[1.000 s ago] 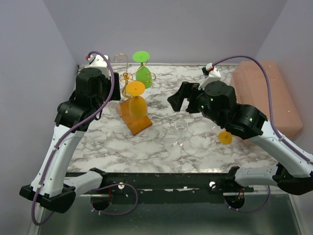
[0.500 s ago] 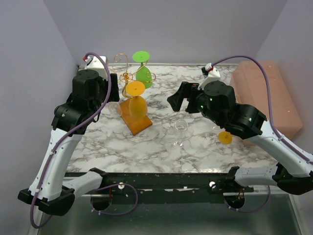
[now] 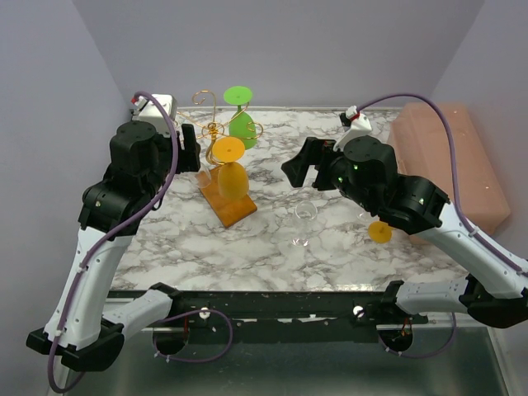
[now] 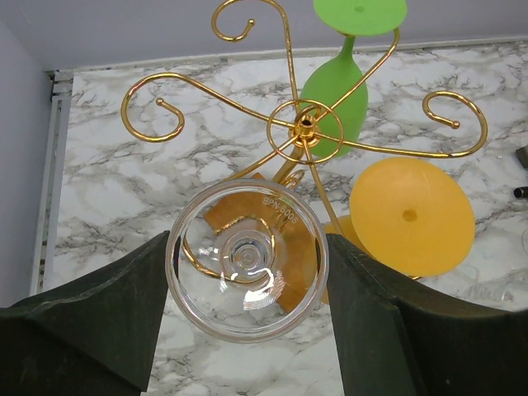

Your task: Take the wine glass off the wine glass rack

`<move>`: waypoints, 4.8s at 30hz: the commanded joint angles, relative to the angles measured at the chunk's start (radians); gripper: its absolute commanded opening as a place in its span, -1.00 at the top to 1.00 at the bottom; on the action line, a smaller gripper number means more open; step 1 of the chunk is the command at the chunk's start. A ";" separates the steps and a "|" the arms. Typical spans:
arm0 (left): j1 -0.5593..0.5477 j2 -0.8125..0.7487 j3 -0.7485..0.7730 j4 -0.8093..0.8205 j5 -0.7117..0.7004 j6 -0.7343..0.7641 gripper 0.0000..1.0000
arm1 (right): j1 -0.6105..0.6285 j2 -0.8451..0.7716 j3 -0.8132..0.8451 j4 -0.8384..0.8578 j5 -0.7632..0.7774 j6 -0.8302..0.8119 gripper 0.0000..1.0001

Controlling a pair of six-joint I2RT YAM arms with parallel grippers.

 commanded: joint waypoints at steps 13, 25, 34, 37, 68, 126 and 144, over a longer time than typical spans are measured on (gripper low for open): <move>0.003 -0.050 -0.036 0.013 -0.035 0.012 0.03 | 0.006 -0.007 -0.023 0.033 0.012 0.003 -1.00; 0.033 -0.021 -0.012 -0.019 -0.117 0.026 0.03 | 0.005 -0.011 -0.025 0.028 0.012 0.005 -1.00; 0.086 0.023 0.035 -0.023 -0.117 0.009 0.07 | 0.006 -0.009 -0.032 0.037 0.007 0.001 -1.00; 0.097 0.032 0.046 -0.018 -0.116 0.002 0.08 | 0.006 -0.014 -0.037 0.039 0.006 0.001 -1.00; 0.103 0.110 0.076 0.067 0.185 -0.023 0.17 | 0.005 -0.085 -0.113 0.065 0.027 0.005 -1.00; 0.076 -0.114 0.073 -0.098 0.291 -0.075 0.19 | 0.005 -0.149 -0.237 0.165 -0.087 0.073 -1.00; 0.076 -0.178 0.160 -0.216 0.318 -0.117 0.19 | 0.005 -0.238 -0.388 0.351 -0.186 0.177 -1.00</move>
